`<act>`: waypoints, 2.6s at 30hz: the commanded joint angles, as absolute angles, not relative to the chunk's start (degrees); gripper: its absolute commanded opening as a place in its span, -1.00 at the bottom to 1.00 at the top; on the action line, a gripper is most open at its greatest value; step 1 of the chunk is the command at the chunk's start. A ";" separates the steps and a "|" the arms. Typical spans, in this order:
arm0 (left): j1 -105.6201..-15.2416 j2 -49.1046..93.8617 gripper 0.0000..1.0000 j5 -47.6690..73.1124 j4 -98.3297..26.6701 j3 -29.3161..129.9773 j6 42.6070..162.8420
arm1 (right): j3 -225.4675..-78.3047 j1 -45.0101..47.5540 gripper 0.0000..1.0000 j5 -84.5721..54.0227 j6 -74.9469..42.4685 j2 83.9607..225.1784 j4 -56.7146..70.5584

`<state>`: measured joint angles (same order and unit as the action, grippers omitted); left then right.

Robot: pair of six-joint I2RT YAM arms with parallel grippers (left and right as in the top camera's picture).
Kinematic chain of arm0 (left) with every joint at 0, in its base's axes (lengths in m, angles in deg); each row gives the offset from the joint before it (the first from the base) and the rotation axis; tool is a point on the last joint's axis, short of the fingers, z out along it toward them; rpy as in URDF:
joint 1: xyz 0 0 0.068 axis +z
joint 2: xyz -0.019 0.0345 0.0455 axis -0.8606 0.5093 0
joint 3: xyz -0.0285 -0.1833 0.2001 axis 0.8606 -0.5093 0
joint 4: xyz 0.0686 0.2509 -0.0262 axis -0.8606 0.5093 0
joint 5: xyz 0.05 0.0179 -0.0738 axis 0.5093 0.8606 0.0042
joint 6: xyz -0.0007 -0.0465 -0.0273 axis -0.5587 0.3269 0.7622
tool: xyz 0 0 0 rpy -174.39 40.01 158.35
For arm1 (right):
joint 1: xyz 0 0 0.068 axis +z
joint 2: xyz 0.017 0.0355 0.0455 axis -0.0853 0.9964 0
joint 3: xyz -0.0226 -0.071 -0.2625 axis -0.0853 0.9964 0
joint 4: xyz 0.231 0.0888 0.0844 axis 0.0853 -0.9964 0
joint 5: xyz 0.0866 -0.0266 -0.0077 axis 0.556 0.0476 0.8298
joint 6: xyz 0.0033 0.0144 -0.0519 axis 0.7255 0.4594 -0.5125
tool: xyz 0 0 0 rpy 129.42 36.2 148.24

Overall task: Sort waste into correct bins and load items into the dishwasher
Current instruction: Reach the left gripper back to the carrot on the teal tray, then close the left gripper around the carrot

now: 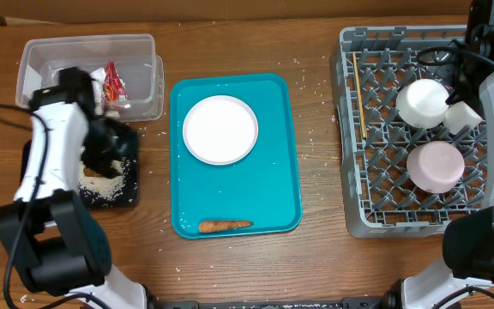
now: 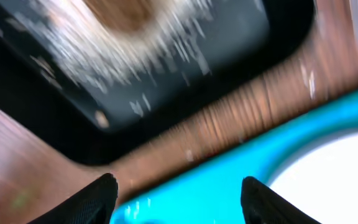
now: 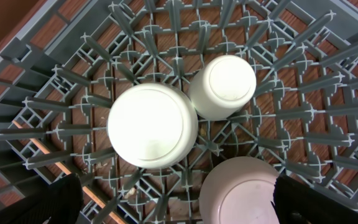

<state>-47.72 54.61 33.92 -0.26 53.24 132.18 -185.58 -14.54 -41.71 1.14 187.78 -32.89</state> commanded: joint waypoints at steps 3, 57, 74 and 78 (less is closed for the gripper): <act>-62.06 51.96 0.35 30.05 4.05 53.89 123.61 | -185.97 -14.65 1.00 -42.13 1.40 186.78 -32.61; -93.16 52.36 -0.92 35.85 -4.85 31.64 113.42 | -185.97 -14.65 1.00 -42.13 1.40 186.78 -32.61; -90.06 52.38 -0.92 49.27 -20.06 33.76 113.40 | -185.97 -14.65 1.00 -42.13 1.40 186.78 -32.61; -89.07 52.16 -0.92 48.48 -6.33 46.86 113.40 | -185.97 -14.65 1.00 -42.13 1.40 186.78 -32.61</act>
<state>-89.45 52.49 47.52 -10.84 37.54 113.90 -185.58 -14.54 -41.71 1.16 187.78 -32.91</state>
